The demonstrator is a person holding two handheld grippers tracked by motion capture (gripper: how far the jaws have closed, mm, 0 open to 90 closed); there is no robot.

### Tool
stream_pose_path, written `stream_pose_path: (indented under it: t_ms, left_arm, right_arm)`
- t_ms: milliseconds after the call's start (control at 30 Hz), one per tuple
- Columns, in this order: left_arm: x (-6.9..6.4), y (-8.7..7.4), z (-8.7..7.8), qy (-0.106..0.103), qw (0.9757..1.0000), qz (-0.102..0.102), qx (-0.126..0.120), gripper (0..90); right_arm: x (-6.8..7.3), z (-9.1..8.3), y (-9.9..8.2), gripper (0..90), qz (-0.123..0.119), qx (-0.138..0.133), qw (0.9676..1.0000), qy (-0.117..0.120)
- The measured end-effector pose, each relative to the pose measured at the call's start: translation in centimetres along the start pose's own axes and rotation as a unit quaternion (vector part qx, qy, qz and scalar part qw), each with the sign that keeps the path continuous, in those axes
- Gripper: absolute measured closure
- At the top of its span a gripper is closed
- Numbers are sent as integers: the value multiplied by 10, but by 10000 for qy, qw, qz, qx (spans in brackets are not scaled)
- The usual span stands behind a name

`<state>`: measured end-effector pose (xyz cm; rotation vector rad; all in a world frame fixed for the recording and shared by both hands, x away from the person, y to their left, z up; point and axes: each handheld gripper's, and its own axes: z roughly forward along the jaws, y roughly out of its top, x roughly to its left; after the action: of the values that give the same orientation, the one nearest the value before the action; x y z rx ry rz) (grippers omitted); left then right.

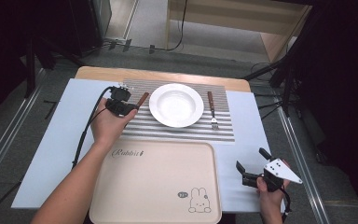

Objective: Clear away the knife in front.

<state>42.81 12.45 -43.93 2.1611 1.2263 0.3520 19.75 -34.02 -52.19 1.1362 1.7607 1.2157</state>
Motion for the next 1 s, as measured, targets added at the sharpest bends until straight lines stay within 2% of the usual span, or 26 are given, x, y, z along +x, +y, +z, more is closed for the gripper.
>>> stream_pose_path:
  t_ms: [300, 500, 1000]
  left_arm:
    - [-6, -18, -19, -191, 9997, -109, -135, 769]
    - [-11, -33, -29, -205, 9997, -90, -93, 769]
    - [-22, -70, -50, -318, 9992, -113, -194, 769]
  right_arm:
    - [0, 0, 0, 0, 4, -6, 10000, 2]
    - [0, 0, 0, 0, 6, -4, 10000, 0]
    - [0, 0, 0, 0, -20, -3, 10000, -15]
